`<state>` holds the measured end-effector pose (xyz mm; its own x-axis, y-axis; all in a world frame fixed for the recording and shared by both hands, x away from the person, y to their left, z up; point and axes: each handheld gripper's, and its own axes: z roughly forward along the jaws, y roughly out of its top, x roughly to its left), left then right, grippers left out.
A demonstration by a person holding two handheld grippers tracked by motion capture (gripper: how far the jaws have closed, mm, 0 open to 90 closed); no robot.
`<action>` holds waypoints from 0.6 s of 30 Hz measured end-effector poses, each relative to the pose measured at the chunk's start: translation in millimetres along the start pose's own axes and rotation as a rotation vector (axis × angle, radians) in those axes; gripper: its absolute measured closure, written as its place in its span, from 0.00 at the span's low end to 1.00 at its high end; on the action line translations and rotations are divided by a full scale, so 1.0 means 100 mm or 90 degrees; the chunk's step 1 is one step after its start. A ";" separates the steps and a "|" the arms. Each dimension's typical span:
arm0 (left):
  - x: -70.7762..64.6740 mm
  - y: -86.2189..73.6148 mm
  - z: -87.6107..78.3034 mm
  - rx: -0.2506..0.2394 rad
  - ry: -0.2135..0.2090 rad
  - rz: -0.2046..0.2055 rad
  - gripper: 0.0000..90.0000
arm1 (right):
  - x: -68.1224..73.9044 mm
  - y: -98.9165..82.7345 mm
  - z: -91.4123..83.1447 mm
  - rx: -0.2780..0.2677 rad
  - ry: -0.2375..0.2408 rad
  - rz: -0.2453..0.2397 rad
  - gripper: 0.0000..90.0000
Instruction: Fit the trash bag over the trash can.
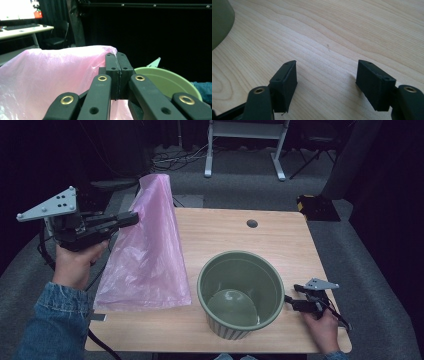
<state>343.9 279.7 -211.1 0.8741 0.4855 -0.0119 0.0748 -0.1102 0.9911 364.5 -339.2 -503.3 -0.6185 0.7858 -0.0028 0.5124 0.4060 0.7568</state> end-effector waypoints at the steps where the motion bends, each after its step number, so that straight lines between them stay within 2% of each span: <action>1: -0.01 0.03 0.00 -0.002 0.000 0.002 0.99 | 0.00 0.00 0.00 0.000 0.000 0.001 0.36; 7: -0.05 0.14 0.06 -0.014 -0.017 0.006 1.00 | 0.00 0.00 0.00 0.000 0.000 0.000 0.36; 18: -0.12 0.34 0.29 -0.023 -0.054 0.018 1.00 | 0.00 0.00 0.00 0.001 0.000 0.000 0.36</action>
<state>350.1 244.6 -181.4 0.9133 0.4072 0.0070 0.0326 -0.0904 0.9954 364.6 -339.2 -503.2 -0.6190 0.7854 -0.0029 0.5127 0.4068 0.7561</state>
